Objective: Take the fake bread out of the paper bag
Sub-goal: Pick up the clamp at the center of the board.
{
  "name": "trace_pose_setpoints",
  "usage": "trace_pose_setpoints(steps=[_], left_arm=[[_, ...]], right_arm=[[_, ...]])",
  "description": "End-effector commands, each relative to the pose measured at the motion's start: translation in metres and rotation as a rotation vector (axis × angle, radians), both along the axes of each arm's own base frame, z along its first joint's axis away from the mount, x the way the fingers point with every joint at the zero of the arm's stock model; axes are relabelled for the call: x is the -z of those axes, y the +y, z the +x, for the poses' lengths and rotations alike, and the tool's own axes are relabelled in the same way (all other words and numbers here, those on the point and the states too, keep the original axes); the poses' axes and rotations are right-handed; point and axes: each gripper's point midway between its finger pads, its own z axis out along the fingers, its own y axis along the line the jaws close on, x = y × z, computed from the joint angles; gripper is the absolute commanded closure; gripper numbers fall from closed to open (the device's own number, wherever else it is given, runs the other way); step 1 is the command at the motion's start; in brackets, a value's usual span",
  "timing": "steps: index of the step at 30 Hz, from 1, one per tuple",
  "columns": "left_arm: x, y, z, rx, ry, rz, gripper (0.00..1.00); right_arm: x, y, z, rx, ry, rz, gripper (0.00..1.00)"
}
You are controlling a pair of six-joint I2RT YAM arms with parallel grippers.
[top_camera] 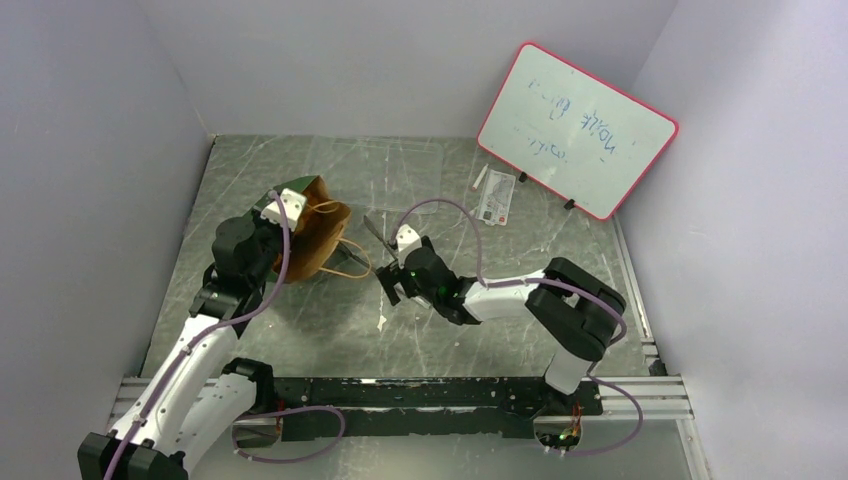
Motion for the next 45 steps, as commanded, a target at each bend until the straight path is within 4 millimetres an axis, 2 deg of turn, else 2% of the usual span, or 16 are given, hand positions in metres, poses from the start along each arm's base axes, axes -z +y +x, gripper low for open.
trace_pose_setpoints(steps=[1,8,17,21,28,33,39,45], left_arm=[[-0.005,-0.012,-0.002,0.049,0.022,-0.049,0.93],[-0.005,-0.017,-0.003,0.067,0.039,-0.067,0.93],[0.0,-0.019,-0.008,0.071,0.063,-0.093,0.93],[-0.001,-0.02,-0.007,0.068,0.07,-0.105,0.93],[-0.003,-0.018,-0.004,0.034,0.081,-0.152,0.93],[-0.003,-0.019,-0.004,0.012,0.093,-0.199,0.93],[-0.003,-0.015,-0.005,-0.025,0.099,-0.235,0.93],[-0.004,-0.012,-0.006,-0.05,0.101,-0.25,0.93]], right_arm=[[0.005,0.011,-0.001,-0.046,-0.002,0.025,0.0],[0.017,0.011,0.0,-0.052,0.009,0.024,0.01],[0.035,0.015,0.0,-0.063,0.042,0.013,0.08],[0.039,0.013,-0.003,-0.047,0.06,0.032,0.14],[0.047,0.01,-0.012,-0.044,0.103,0.061,0.33],[0.045,0.012,-0.018,-0.056,0.125,0.094,0.5],[0.046,0.015,-0.027,-0.072,0.148,0.106,0.54],[0.028,0.009,-0.031,-0.032,0.147,0.139,0.55]])
